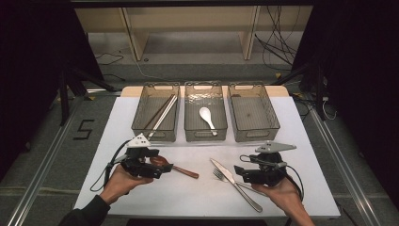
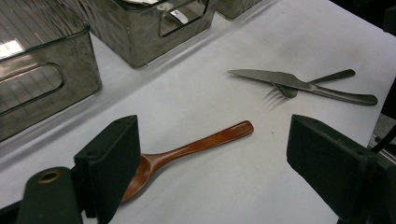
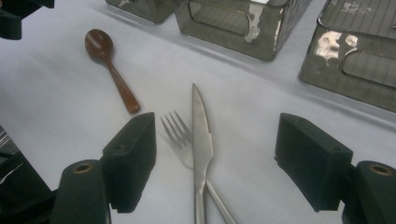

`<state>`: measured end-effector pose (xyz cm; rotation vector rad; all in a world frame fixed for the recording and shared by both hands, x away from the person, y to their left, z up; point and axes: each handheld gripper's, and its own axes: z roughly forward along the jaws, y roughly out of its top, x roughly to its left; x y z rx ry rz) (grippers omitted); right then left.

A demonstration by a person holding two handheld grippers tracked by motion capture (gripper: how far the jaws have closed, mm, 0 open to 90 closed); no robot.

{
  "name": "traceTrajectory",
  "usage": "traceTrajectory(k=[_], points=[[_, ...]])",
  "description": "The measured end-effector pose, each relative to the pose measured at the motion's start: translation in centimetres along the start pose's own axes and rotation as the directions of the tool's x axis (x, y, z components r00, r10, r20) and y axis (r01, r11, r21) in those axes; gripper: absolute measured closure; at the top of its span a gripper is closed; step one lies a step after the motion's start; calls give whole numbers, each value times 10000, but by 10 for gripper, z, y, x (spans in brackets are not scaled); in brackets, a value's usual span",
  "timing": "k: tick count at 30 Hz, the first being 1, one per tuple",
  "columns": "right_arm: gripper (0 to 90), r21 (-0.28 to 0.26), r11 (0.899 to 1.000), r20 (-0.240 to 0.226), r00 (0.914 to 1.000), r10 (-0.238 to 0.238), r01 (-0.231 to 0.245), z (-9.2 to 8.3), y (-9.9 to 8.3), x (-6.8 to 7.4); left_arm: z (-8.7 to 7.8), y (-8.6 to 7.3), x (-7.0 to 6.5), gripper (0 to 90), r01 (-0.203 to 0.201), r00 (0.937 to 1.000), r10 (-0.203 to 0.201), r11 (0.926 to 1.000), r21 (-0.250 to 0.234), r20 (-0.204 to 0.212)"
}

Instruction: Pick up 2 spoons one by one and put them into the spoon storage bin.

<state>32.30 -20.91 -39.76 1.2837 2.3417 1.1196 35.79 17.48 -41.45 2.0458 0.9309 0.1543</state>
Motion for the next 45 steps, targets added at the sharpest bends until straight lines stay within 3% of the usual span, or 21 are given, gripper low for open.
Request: traceTrajectory(k=[8, 11, 14, 16, 20, 29, 36, 45], points=[[283, 22, 10000, 132, 9999, 3, -4, -6, -12, 4, 18, 10, 1, 215, 98, 9999, -98, 9997, 232, -24], [280, 43, 10000, 160, 9999, -27, 26, -7, -15, 5, 22, 13, 1, 275, 73, 9999, -69, 9993, 367, -105], [280, 61, 10000, 179, 9998, -34, 33, -8, -18, 6, 33, 17, -1, 362, 60, 9999, -52, 9982, 595, -148], [280, 102, 9999, 179, 9998, -68, 66, -9, -20, 7, 41, 18, -2, 467, 198, 9996, -181, 9960, 867, -209], [280, 147, 9998, 150, 9998, -149, 147, -10, -21, 10, 53, 19, -4, 613, 52, 10000, -42, 9907, 1357, -73], [281, 174, 9997, 111, 9998, -178, 177, -10, -22, 11, 69, 20, -6, 869, -330, 9994, 316, 9850, 1696, 109], [280, 171, 9996, 82, 9998, -204, 202, -10, -21, 12, 77, 19, -10, 887, -443, 9989, 412, 9833, 1765, 213], [271, 111, 9997, 65, 9998, -206, 205, -11, -21, 12, 91, 16, -12, 888, -563, 9984, 530, 9755, 2128, 215]])
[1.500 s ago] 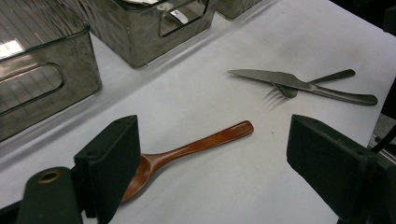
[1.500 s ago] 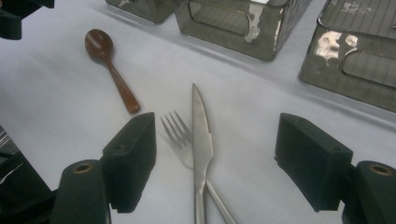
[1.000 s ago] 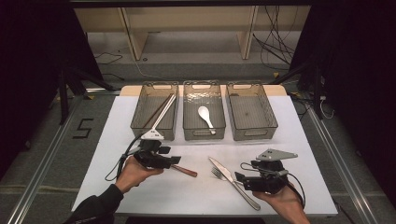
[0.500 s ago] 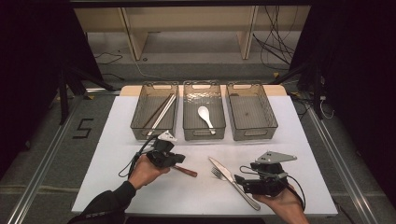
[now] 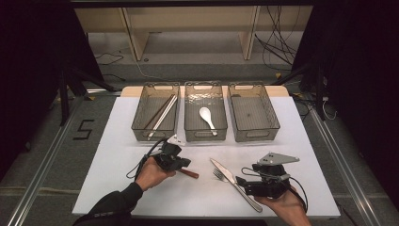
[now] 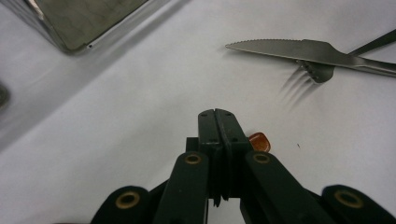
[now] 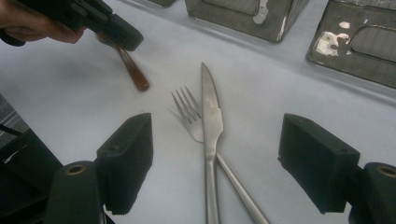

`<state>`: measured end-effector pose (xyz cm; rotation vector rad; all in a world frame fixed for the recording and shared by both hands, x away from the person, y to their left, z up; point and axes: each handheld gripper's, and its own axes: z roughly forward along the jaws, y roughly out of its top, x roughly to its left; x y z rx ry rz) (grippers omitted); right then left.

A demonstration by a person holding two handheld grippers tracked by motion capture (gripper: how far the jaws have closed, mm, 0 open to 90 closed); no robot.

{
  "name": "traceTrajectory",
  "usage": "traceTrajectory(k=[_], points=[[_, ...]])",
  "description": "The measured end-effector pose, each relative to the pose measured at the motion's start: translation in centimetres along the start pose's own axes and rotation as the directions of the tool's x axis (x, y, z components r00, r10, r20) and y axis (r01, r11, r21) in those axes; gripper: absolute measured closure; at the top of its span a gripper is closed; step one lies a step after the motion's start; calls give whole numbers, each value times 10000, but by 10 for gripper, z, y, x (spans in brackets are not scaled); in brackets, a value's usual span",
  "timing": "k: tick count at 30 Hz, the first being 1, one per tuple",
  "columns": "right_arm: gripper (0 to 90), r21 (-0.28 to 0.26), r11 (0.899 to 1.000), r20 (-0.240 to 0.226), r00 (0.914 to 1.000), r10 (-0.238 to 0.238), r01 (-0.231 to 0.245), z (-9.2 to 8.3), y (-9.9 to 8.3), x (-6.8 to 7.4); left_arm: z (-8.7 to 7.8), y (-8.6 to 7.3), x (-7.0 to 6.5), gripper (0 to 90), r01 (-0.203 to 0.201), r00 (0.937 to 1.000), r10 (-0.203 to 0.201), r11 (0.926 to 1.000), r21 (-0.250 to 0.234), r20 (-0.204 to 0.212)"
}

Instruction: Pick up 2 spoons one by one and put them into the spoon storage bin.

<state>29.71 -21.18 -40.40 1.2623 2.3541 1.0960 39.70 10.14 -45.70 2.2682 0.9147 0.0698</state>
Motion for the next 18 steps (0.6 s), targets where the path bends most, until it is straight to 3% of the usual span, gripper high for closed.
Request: traceTrajectory(k=[18], points=[[270, 62, 10000, -55, 10000, -24, 25, 1, 0, 1, 15, -4, 1, 888, 12, 10000, -10, 9980, 630, -47]])
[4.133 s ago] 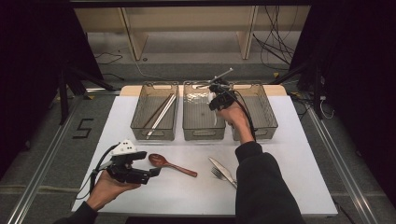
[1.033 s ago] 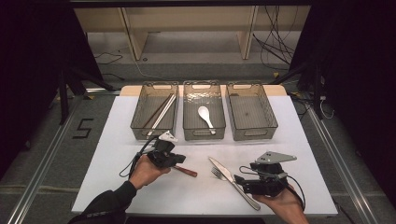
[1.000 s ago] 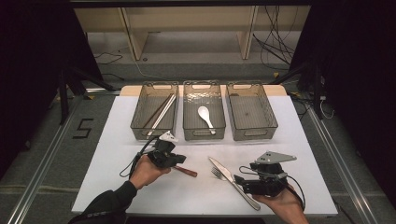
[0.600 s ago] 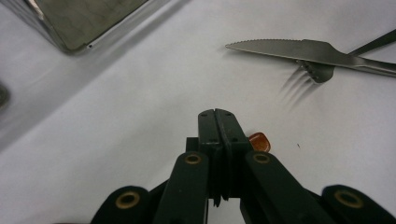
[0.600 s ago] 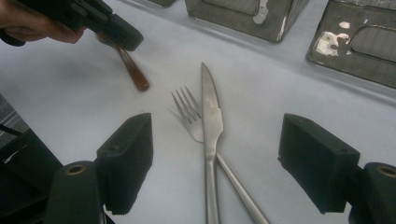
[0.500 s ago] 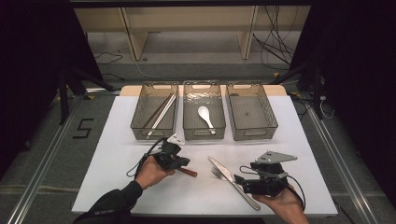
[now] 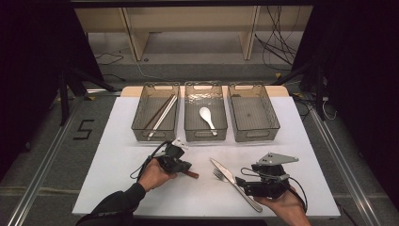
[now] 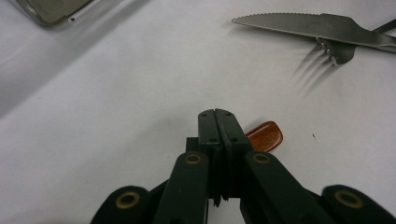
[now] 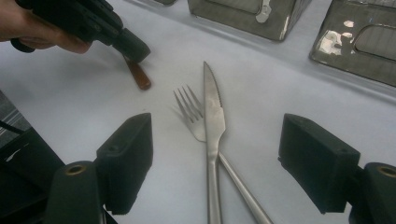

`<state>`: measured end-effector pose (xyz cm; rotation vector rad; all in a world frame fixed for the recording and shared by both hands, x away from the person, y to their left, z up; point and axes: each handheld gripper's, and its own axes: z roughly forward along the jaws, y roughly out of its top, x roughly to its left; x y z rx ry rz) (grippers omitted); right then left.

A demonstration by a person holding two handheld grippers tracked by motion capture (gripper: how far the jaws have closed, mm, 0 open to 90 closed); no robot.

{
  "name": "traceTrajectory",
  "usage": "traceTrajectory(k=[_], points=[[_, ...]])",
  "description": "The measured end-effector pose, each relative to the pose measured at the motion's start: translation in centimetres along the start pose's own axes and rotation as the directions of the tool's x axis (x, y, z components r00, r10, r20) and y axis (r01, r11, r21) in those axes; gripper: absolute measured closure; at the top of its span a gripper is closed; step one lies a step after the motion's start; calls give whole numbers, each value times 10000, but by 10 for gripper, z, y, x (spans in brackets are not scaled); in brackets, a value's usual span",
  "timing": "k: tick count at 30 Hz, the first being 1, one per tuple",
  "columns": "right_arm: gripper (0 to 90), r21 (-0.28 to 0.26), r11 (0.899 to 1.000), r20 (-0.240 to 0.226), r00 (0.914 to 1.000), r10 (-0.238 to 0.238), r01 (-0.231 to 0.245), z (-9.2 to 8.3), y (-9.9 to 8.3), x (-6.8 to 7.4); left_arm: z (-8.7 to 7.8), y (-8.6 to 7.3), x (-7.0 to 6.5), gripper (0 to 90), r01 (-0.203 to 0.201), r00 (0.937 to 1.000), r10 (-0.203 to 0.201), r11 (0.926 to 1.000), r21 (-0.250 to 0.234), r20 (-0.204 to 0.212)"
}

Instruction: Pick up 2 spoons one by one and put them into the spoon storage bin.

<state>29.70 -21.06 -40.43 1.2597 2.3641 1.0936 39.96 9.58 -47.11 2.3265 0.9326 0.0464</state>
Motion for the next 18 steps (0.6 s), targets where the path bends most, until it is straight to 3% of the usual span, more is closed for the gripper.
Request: traceTrajectory(k=[18], points=[[270, 12, 10000, -17, 10000, 12, -12, 0, 0, 0, 1, -1, 2, 888, 53, 10000, -55, 9997, 256, 68]])
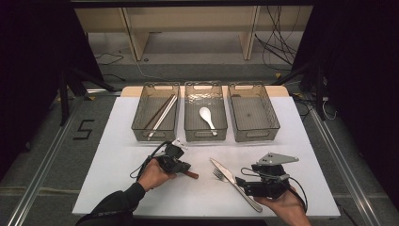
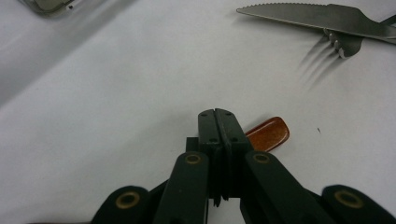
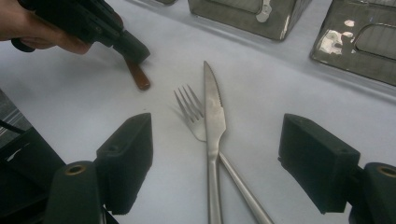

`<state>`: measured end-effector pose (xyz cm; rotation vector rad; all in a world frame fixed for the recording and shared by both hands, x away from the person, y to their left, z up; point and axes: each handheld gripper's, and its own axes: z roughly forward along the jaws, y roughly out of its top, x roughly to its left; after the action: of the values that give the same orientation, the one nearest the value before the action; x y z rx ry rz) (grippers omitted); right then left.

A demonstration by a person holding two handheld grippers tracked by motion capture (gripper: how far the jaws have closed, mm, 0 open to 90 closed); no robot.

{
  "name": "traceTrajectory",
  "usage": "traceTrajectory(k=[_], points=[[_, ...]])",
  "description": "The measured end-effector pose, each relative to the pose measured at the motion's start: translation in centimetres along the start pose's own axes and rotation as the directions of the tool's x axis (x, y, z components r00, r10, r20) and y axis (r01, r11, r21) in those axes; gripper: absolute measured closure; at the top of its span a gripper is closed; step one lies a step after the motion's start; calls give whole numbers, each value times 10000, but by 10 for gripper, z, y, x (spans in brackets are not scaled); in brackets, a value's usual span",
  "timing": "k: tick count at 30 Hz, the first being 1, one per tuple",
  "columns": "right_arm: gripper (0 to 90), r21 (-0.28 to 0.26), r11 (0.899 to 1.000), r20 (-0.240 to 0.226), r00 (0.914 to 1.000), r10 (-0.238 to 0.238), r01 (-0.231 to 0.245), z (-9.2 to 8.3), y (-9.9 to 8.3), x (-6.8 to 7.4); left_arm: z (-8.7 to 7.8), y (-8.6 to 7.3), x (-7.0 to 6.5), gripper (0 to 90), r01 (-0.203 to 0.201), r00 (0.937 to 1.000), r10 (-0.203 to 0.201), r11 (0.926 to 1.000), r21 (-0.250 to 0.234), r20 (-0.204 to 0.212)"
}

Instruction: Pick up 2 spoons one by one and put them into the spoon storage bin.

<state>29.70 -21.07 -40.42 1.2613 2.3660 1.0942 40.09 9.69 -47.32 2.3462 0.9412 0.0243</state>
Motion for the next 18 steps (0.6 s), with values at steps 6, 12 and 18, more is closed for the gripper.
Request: traceTrajectory(k=[6, 12, 18], points=[[270, 11, 10000, -19, 10000, -3, 3, 0, 0, 0, -1, 0, 1, 888, 31, 9998, -37, 9996, 297, 183], [270, -13, 10000, 7, 10000, 2, -2, -1, 0, 0, -4, -6, 0, 888, -230, 9996, 219, 9969, 747, 162], [270, -34, 10000, 8, 10000, 13, -13, -2, 0, -1, -15, -18, 4, 888, -462, 9977, 391, 9899, 1342, 550]])
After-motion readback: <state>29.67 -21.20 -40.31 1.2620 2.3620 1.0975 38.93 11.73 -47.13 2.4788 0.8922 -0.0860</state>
